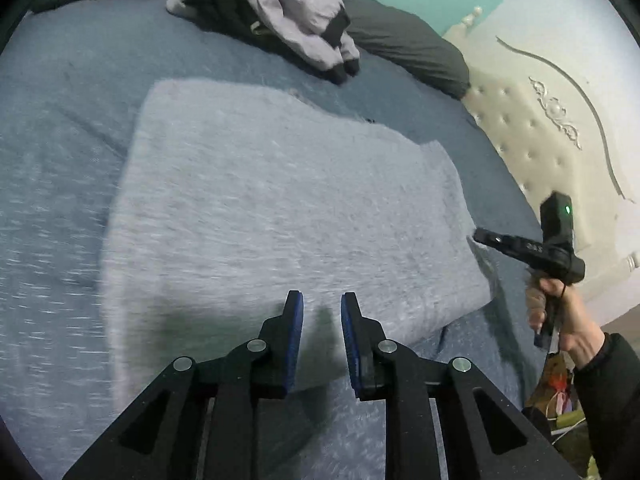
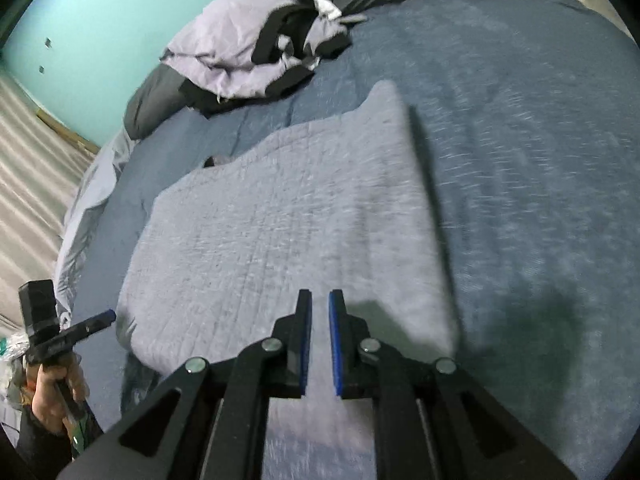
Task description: Fold clothes
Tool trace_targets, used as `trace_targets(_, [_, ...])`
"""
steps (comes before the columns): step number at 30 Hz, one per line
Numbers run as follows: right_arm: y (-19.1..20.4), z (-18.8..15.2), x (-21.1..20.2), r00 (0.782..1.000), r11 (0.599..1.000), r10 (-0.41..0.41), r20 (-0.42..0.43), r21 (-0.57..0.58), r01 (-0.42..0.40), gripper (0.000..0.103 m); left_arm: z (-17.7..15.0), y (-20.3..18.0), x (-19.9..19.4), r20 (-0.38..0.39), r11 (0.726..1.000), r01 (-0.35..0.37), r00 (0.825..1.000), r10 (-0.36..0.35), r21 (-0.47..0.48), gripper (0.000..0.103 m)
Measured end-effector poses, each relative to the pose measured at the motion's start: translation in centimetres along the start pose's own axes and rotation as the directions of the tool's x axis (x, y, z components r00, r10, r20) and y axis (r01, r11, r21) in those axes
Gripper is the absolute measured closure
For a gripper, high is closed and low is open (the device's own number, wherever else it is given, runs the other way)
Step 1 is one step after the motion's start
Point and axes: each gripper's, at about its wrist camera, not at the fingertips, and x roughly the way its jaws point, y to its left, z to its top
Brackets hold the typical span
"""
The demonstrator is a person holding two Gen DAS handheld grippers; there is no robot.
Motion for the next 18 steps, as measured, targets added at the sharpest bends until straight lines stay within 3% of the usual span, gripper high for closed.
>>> trace_targets(3, [-0.4,0.9,2.5,0.995,0.996,-0.088,-0.042,-0.020,0.087,0.095,-1.2,0.8,1.0,-0.016,1.000,-0.011,1.000,0.011,-0.020,0.082])
trace_targets(5, [-2.0,1.1,3.5,0.988,0.990,-0.137,-0.067,0.025,0.139,0.097,-1.5,1.3,1.2,-0.005,1.000,-0.011,1.000,0.010,-0.029,0.082])
trace_targets(8, [-3.8,1.3,3.5,0.988,0.984,-0.145,-0.053,0.100,0.150,0.100,-1.9,1.4,1.2,0.011,1.000,-0.015,1.000,0.015,-0.010,0.082])
trace_targets(14, [-1.5,4.4,2.2,0.996,0.997,-0.078,0.040,-0.002,0.079,0.099,-2.1,1.1,0.9,0.066,1.000,-0.026,0.998,0.025,0.012,0.082])
trace_targets(18, [-0.4,6.9,4.1,0.986,0.980,-0.167,0.006,-0.107,0.167,0.099,-2.7,1.2,0.8,0.093,1.000,-0.012,0.996,0.012,0.000,0.082])
